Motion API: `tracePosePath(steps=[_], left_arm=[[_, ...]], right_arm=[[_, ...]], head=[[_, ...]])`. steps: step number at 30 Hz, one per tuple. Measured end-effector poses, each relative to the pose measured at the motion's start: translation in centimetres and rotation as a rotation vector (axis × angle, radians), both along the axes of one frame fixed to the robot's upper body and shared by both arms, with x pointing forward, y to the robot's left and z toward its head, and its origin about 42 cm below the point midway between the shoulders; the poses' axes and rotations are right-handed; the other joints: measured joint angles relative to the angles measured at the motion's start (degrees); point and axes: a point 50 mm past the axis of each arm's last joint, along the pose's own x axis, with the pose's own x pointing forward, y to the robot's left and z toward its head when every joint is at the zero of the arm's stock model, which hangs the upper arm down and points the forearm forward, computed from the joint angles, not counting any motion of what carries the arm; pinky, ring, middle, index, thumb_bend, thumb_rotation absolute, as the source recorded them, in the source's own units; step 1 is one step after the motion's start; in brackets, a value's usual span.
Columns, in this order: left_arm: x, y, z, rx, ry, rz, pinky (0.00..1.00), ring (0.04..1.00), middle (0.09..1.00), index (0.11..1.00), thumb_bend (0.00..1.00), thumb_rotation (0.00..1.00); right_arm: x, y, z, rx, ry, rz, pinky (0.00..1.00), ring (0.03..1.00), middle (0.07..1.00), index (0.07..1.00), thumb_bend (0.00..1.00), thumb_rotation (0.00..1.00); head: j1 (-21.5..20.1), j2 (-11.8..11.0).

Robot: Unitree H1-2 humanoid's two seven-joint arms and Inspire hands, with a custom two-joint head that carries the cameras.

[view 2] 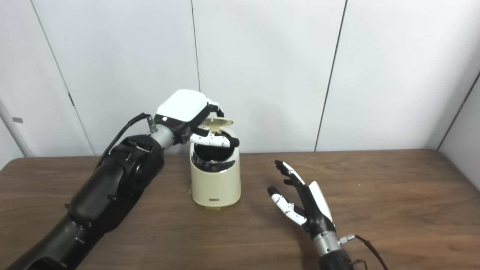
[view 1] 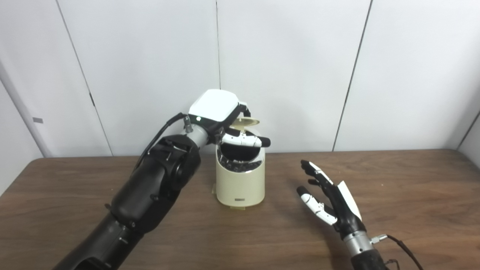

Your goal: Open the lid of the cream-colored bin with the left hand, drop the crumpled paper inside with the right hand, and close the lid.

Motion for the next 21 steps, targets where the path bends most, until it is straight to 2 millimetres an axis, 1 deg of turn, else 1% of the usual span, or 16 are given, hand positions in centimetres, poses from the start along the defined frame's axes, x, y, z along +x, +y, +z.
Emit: tracePosePath(steps=[3, 5, 6, 8, 10, 12, 14, 17, 18, 21], left_arm=[[0.0, 0.0, 0.0, 0.011, -0.006, 0.005, 0.6, 0.763, 0.801, 0.727, 0.93, 0.99], [0.0, 0.0, 0.0, 0.015, -0.01, 0.006, 0.61, 0.761, 0.801, 0.727, 0.93, 1.0], [0.0, 0.0, 0.0, 0.018, -0.012, 0.005, 0.62, 0.767, 0.791, 0.726, 0.92, 1.0], [0.0, 0.0, -0.1, 0.033, -0.024, -0.003, 0.65, 0.779, 0.763, 0.72, 0.91, 1.0], [-0.2, -0.2, -0.4, 0.075, -0.047, -0.015, 0.71, 0.799, 0.756, 0.723, 0.9, 1.0], [-0.4, -0.3, -0.9, 0.151, -0.074, -0.031, 0.75, 0.807, 0.763, 0.724, 0.9, 1.0], [-0.6, -0.3, -1.4, 0.201, -0.087, -0.045, 0.76, 0.811, 0.767, 0.724, 0.9, 1.0], [-0.8, -0.4, -2.1, 0.239, -0.09, -0.052, 0.78, 0.82, 0.775, 0.731, 0.9, 1.0], [-1.0, -0.4, -2.4, 0.249, -0.089, -0.051, 0.79, 0.821, 0.774, 0.729, 0.9, 1.0], [-1.4, -0.3, -3.5, 0.27, -0.082, -0.064, 0.78, 0.812, 0.766, 0.719, 0.9, 1.0]], right_arm=[[0.0, 0.0, 0.0, 0.008, 0.003, -0.003, 0.83, 0.888, 0.888, 0.881, 0.22, 0.69], [0.0, -0.1, 0.0, 0.012, 0.005, -0.007, 0.83, 0.888, 0.888, 0.882, 0.22, 0.69], [0.0, -0.1, 0.0, 0.011, 0.006, -0.007, 0.82, 0.887, 0.889, 0.885, 0.21, 0.71], [0.0, 0.0, 0.0, 0.005, 0.006, -0.007, 0.81, 0.882, 0.886, 0.883, 0.2, 0.72], [0.0, 0.0, 0.0, -0.002, 0.005, -0.005, 0.81, 0.878, 0.882, 0.878, 0.21, 0.71], [0.0, 0.0, 0.0, 0.001, 0.005, -0.005, 0.81, 0.879, 0.881, 0.876, 0.22, 0.7], [0.0, 0.0, 0.0, 0.008, 0.005, -0.007, 0.81, 0.877, 0.879, 0.875, 0.22, 0.7], [0.0, 0.0, 0.0, 0.008, 0.004, -0.005, 0.8, 0.872, 0.877, 0.874, 0.22, 0.7], [0.0, 0.0, 0.0, 0.006, 0.003, -0.004, 0.8, 0.872, 0.878, 0.875, 0.21, 0.71], [0.0, 0.1, 0.0, -0.002, 0.002, -0.001, 0.8, 0.872, 0.877, 0.873, 0.21, 0.72]], head=[[0.0, 0.0], [0.0, 0.0], [0.0, 0.0], [0.0, 0.0], [0.3, 0.1], [0.4, 0.2], [0.3, 0.2], [0.2, 0.2], [0.2, 0.3], [0.1, 0.4]])
